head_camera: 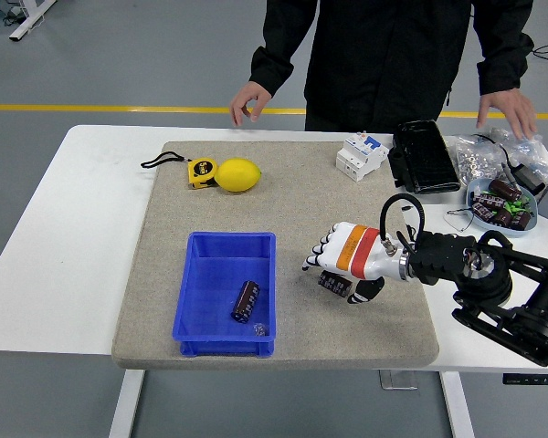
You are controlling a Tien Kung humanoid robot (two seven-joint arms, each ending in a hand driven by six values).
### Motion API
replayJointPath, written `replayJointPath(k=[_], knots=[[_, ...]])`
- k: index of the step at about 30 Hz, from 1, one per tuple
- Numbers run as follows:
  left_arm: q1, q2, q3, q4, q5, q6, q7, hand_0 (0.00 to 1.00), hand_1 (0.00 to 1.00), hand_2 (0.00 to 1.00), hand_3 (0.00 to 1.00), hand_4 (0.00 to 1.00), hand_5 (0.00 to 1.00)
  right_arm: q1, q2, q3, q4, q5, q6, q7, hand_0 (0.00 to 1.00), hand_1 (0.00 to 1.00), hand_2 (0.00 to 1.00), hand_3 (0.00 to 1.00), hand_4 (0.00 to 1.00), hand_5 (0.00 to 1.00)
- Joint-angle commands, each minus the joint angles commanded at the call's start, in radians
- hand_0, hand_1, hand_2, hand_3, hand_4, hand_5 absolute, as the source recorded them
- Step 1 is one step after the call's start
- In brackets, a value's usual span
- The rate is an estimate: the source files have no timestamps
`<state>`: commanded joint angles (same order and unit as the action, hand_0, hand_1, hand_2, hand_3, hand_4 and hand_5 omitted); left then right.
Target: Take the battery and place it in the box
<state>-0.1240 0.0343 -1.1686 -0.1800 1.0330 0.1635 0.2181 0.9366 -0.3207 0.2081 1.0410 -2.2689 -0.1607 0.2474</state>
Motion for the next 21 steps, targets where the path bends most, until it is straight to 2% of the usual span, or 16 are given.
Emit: replayJointPath(k=[2, 7, 8, 19, 20, 21], knots=[[-0.001, 0.000, 0.000, 0.000, -0.001, 0.000, -0.001, 0.732, 0.690, 0.707, 0.592, 0.644, 0.554, 0.000, 0.003, -0.002, -0.001, 0.000, -0.008, 0.000, 0.482, 0.607, 0.720, 0.762, 0.984, 0.199], [-0.005, -0.002, 0.005, 0.000, -0.011, 0.002, -0.003, 0.732, 0.690, 0.707, 0.592, 0.644, 0.554, 0.000, 0.011, -0.005, -0.023, 0.000, -0.020, 0.001, 0.482, 0.607, 0.720, 0.762, 0.984, 0.199], [-0.007, -0.002, 0.008, 0.000, -0.013, 0.002, -0.003, 0.732, 0.690, 0.708, 0.591, 0.643, 0.554, 0.000, 0.013, -0.005, -0.032, 0.000, -0.021, 0.002, 0.467, 0.596, 0.704, 0.713, 0.962, 0.194], [-0.011, -0.004, 0.018, 0.000, -0.027, 0.002, -0.005, 0.731, 0.690, 0.708, 0.592, 0.643, 0.553, 0.003, 0.012, -0.017, -0.070, 0.000, -0.032, 0.008, 0.453, 0.590, 0.701, 0.702, 0.954, 0.194], [-0.011, -0.004, 0.019, 0.000, -0.027, 0.002, -0.005, 0.730, 0.690, 0.709, 0.592, 0.643, 0.554, 0.002, 0.012, -0.017, -0.071, 0.000, -0.036, 0.009, 0.433, 0.563, 0.682, 0.638, 0.912, 0.187], [-0.011, -0.004, 0.019, 0.000, -0.027, 0.002, -0.005, 0.730, 0.690, 0.709, 0.592, 0.643, 0.554, 0.002, 0.012, -0.017, -0.072, 0.000, -0.039, 0.010, 0.433, 0.563, 0.682, 0.638, 0.912, 0.187]])
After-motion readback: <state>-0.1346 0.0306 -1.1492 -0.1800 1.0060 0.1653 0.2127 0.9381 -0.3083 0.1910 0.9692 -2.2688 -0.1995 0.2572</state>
